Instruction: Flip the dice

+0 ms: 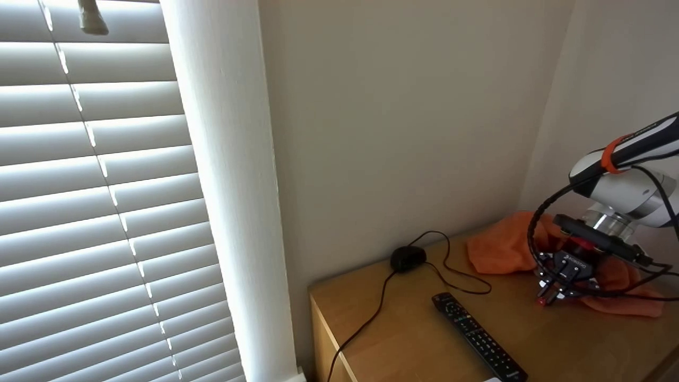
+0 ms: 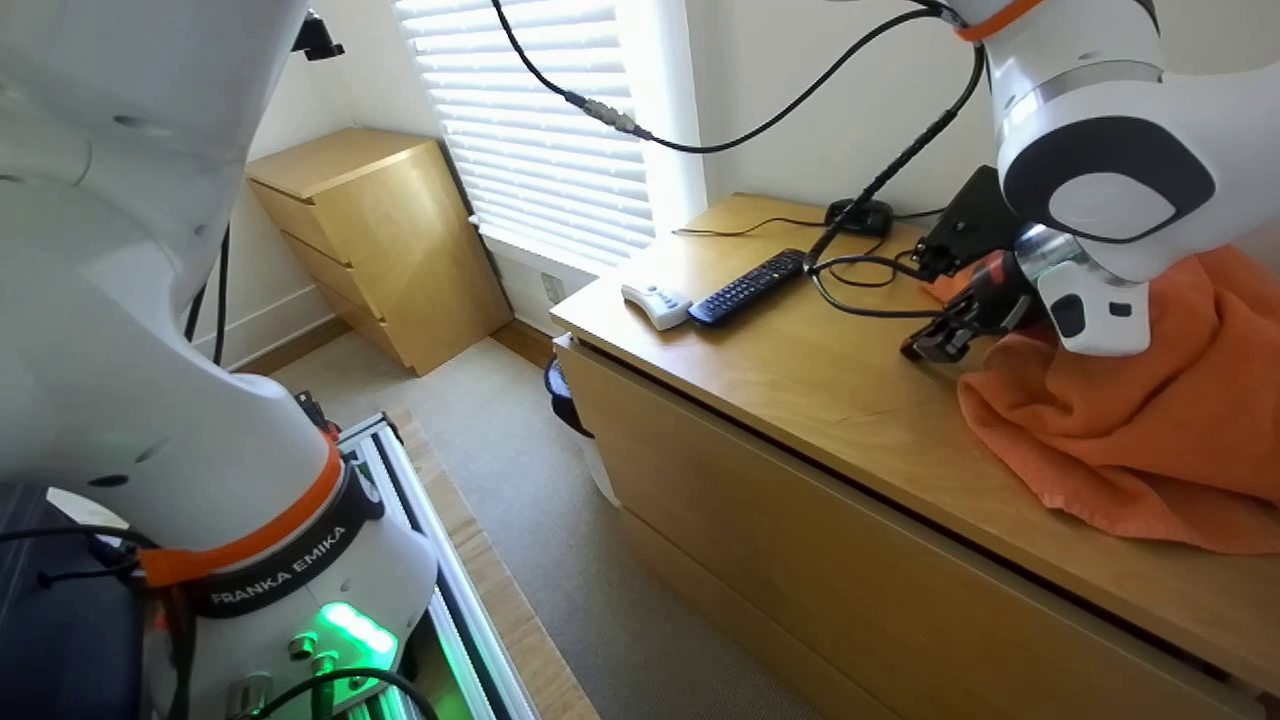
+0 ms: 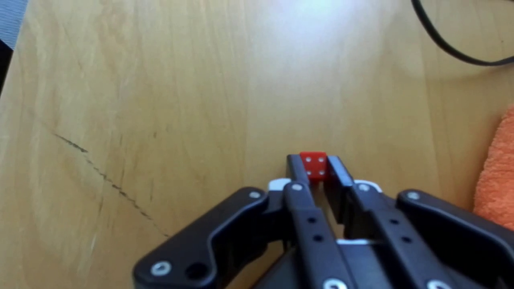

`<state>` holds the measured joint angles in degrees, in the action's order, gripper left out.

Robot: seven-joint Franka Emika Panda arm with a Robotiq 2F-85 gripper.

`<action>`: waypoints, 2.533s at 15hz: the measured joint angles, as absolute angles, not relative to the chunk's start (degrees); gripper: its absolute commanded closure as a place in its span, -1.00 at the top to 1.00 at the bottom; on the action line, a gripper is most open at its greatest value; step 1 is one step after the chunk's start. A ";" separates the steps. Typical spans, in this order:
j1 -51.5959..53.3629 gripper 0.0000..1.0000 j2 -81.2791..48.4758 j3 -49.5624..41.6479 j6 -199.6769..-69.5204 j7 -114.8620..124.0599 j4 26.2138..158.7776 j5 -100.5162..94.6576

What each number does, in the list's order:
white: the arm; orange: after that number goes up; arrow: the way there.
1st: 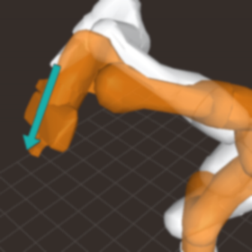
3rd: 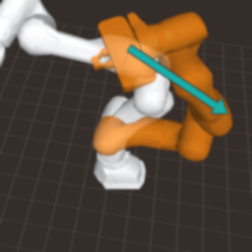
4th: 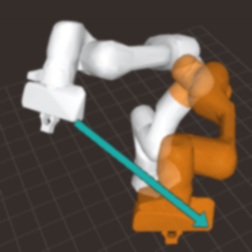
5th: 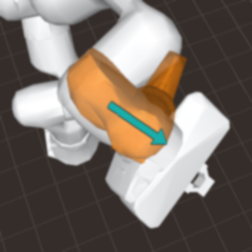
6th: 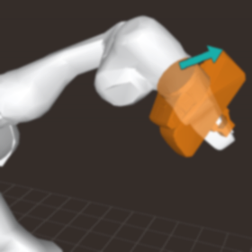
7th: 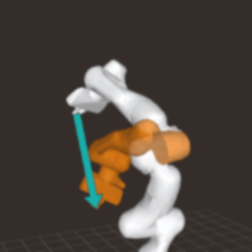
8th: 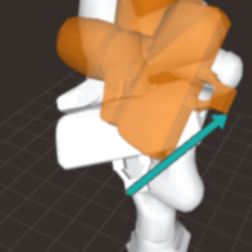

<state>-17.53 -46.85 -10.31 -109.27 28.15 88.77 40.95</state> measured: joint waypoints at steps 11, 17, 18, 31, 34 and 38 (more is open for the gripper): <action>-5.78 -0.91 -39.05 -12.14 -121.82 37.17 95.40 25.27; -1.13 -0.91 -36.96 -12.68 -137.36 41.79 102.85 16.24; -0.43 -0.91 -36.60 -12.94 -139.40 42.41 104.05 14.82; 11.39 -0.91 -33.26 -21.13 -148.39 64.44 114.09 -9.84; 13.08 -0.91 -33.43 -22.51 -151.53 68.69 115.27 -14.15; 15.34 -0.91 -34.44 -24.91 -153.76 73.83 115.93 -18.82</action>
<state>15.34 -34.44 -24.91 -153.76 73.83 115.93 -18.82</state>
